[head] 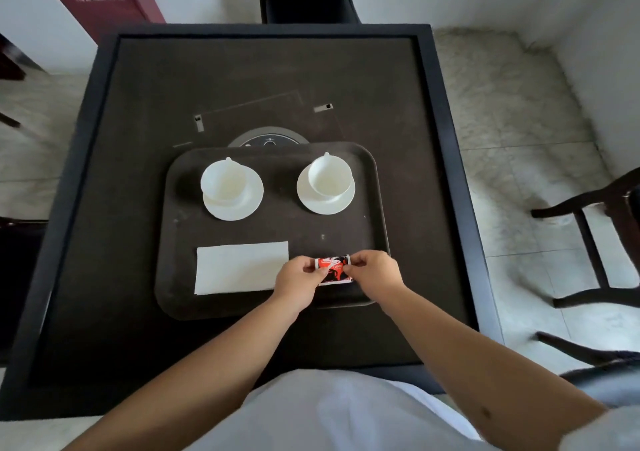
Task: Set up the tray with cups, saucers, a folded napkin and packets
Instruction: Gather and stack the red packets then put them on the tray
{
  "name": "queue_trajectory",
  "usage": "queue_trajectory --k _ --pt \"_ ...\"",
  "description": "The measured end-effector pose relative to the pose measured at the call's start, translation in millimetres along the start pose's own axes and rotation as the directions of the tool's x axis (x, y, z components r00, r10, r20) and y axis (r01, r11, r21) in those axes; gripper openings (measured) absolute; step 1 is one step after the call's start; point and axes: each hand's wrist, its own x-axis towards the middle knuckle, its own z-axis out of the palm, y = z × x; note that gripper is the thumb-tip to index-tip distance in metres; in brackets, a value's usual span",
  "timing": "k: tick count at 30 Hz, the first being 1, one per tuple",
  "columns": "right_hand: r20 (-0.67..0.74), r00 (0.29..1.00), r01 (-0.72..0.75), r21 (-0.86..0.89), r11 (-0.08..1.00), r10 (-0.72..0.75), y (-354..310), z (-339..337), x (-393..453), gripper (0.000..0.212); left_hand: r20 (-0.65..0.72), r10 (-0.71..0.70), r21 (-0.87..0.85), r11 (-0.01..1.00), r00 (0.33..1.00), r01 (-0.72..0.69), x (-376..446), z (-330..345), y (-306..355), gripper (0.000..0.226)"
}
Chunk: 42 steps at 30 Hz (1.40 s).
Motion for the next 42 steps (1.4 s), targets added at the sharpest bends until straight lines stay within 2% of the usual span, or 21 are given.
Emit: queue_trajectory --k 3,7,11,20,30,32,36,40,42 --pt "-0.012 0.999 -0.033 -0.024 0.999 0.033 -1 0 12 0.003 -0.007 0.003 0.043 0.999 1.000 -0.003 12 2 1 0.015" --pt "-0.021 0.998 -0.066 -0.069 0.995 0.065 1 3 22 0.011 -0.021 0.033 0.161 0.986 0.999 -0.029 21 5 3 0.009" --pt "-0.028 0.997 -0.072 -0.115 0.991 0.069 4 5 29 0.007 -0.055 0.045 0.229 0.973 0.997 -0.031 22 9 5 0.005" --pt "-0.059 0.996 -0.075 -0.106 0.991 0.069 13 9 33 0.007 -0.142 0.063 0.244 0.970 0.988 -0.026 16 16 10 0.013" --pt "-0.090 0.994 -0.070 -0.074 0.995 0.063 13 13 28 0.009 -0.121 0.052 0.222 0.975 0.991 -0.024 12 14 10 0.014" --pt "-0.102 0.993 -0.064 -0.076 0.995 0.056 12 12 27 0.015 -0.126 0.047 0.220 0.975 0.991 -0.019 12 12 10 0.018" --pt "-0.101 0.995 0.000 -0.130 0.992 -0.013 11 4 21 0.040 -0.126 0.086 0.279 0.959 0.988 -0.048 6 3 11 0.043" --pt "-0.056 0.973 0.181 -0.407 0.895 -0.222 11 -3 10 0.061 -0.076 0.250 0.438 0.878 0.965 -0.193 -1 -11 11 0.059" --pt "-0.013 0.949 0.259 -0.539 0.802 -0.316 11 -6 6 0.072 -0.022 0.335 0.583 0.770 0.942 -0.260 -4 -20 10 0.068"
